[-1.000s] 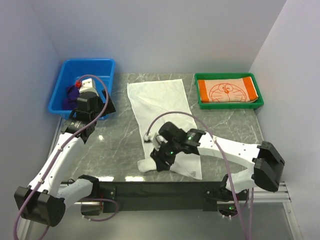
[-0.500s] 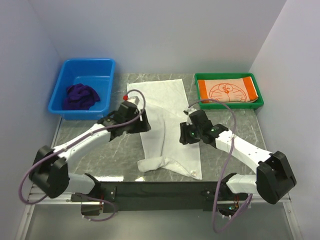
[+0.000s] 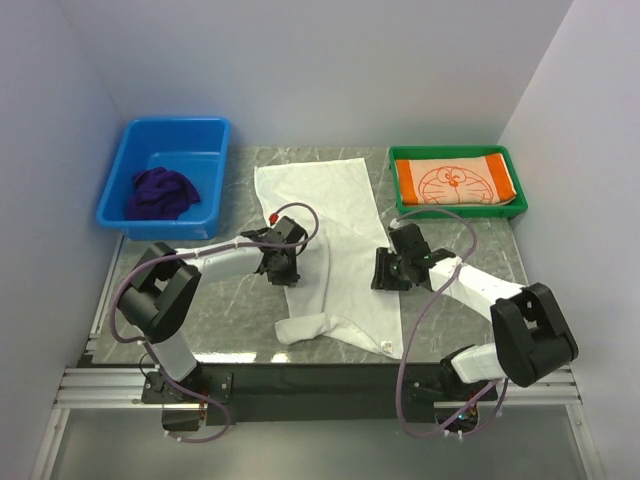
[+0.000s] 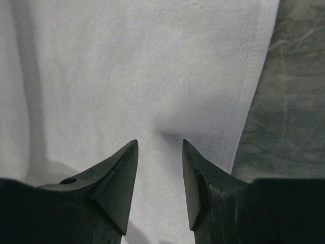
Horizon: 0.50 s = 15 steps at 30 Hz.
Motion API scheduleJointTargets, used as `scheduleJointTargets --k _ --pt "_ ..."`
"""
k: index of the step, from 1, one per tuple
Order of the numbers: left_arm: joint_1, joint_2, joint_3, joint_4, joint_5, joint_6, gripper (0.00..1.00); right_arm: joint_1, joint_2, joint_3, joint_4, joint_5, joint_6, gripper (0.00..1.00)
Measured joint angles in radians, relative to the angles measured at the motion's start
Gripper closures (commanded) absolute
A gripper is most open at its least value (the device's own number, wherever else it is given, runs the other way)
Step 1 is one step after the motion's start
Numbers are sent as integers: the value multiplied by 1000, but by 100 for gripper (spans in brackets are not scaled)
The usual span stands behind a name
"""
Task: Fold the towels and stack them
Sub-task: Flatten out the crumpled towel
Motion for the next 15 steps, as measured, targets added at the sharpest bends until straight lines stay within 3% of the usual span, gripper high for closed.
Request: scheduleJointTargets --k 7,15 --pt "-3 5 13 -71 -147 -40 78 -89 48 -11 9 -24 32 53" --pt "93 0 13 -146 -253 -47 75 -122 59 -11 28 -48 58 53"
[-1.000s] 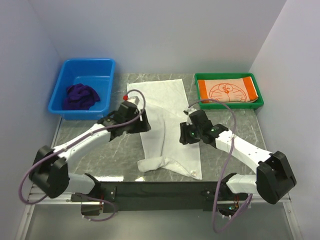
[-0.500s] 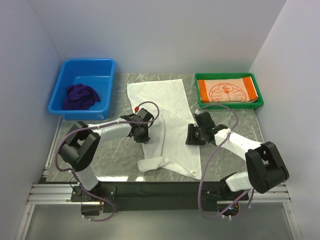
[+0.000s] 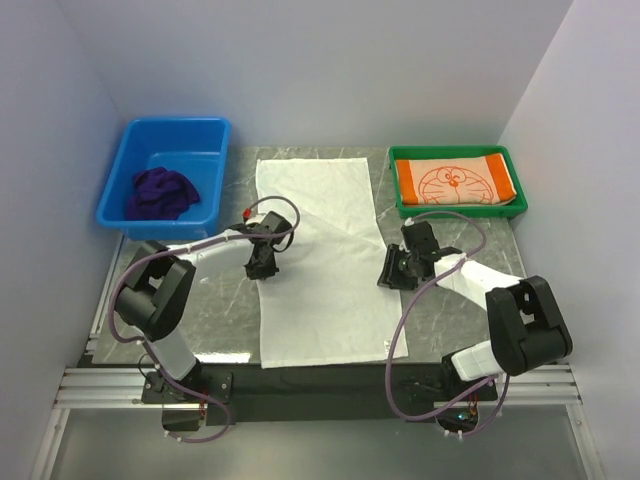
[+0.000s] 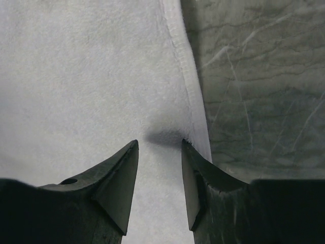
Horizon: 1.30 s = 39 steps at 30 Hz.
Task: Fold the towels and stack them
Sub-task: Flatten out the crumpled towel
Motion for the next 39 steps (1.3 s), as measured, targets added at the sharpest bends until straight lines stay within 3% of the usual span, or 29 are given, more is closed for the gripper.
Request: scheduleJointTargets --k 5,11,12,16,26,32,39 --pt "23 3 13 -39 -30 1 70 -2 8 0 30 -13 7 53" --pt "29 1 25 -90 -42 22 49 6 -33 0 13 2 -15 53" --pt "30 -9 25 -98 -41 23 41 11 -56 0 5 8 -21 53" --pt "16 -100 25 -117 -34 30 27 57 -136 11 -40 32 -44 53" --pt "-126 -286 -47 -89 86 -3 25 269 -146 39 -216 165 -30 51" --pt "-128 -336 -204 -99 135 -63 26 275 -180 0 -290 266 36 50" --pt "-128 -336 -264 -98 153 -103 32 275 -168 -35 -328 295 74 50"
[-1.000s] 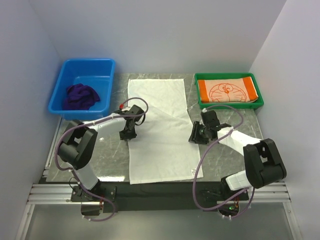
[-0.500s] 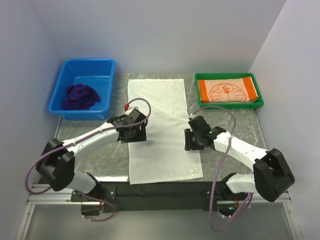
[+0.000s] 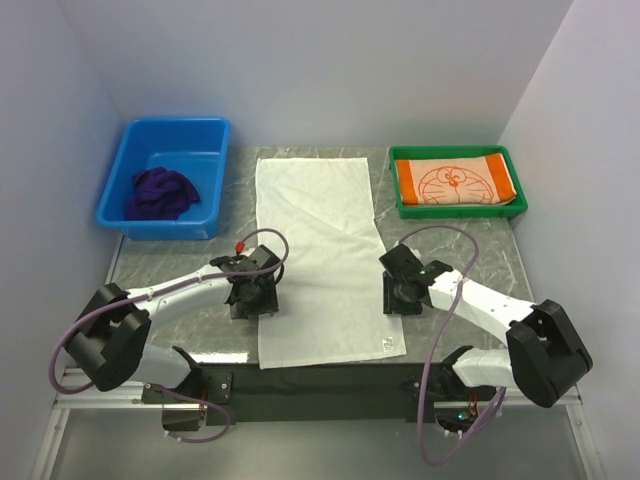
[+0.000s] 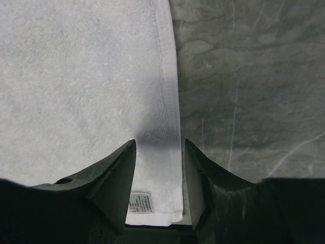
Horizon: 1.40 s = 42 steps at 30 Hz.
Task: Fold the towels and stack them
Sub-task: Flatten out the crumpled towel
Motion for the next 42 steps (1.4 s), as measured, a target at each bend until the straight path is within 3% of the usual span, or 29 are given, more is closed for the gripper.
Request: scheduleJointTargets --k 9,13,19,29,33,36,42 --pt "0 -2 -53 6 21 -19 47 14 34 -12 9 -13 25 54" --pt "-4 10 -50 -1 13 -18 53 26 39 -9 5 -14 26 74" --pt "-16 24 -37 -14 6 -24 57 61 40 -7 -6 -37 41 87" --pt "-31 -21 -66 -24 10 -81 54 183 -8 -10 -118 -73 112 83" --pt "-44 -61 -79 -78 29 -100 44 213 -76 -14 -167 -85 142 58" --pt "-45 -103 -57 -150 24 -106 38 212 -112 14 -209 -62 144 51" --pt "-33 -114 156 -191 -27 -75 39 119 -89 196 -153 -18 55 55"
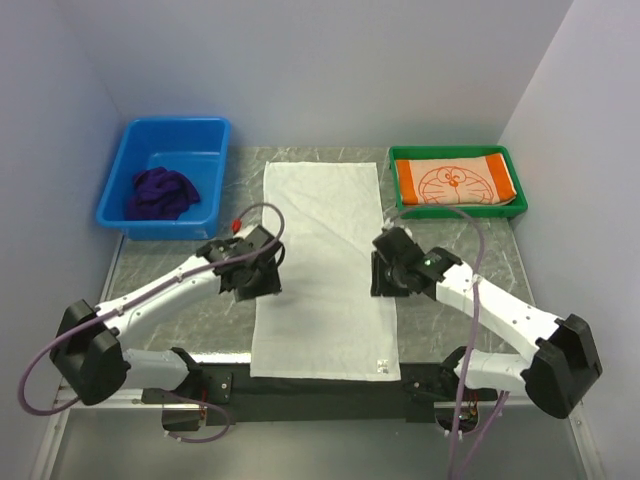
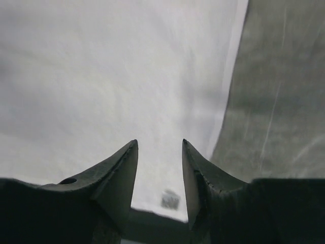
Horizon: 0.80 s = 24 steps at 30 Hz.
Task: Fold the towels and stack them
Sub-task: Flatten out the crumpled towel
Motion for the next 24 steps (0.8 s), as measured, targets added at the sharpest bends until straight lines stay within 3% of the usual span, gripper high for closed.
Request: scheduleJointTargets --k 7,14,24 --pt "87 278 249 129 -28 130 44 -159 218 109 225 -34 -106 56" --pt "144 512 273 196 -24 204 47 -177 411 128 315 -46 -162 51" --pt "151 437 100 305 17 198 47 -179 459 78 334 -79 -190 47"
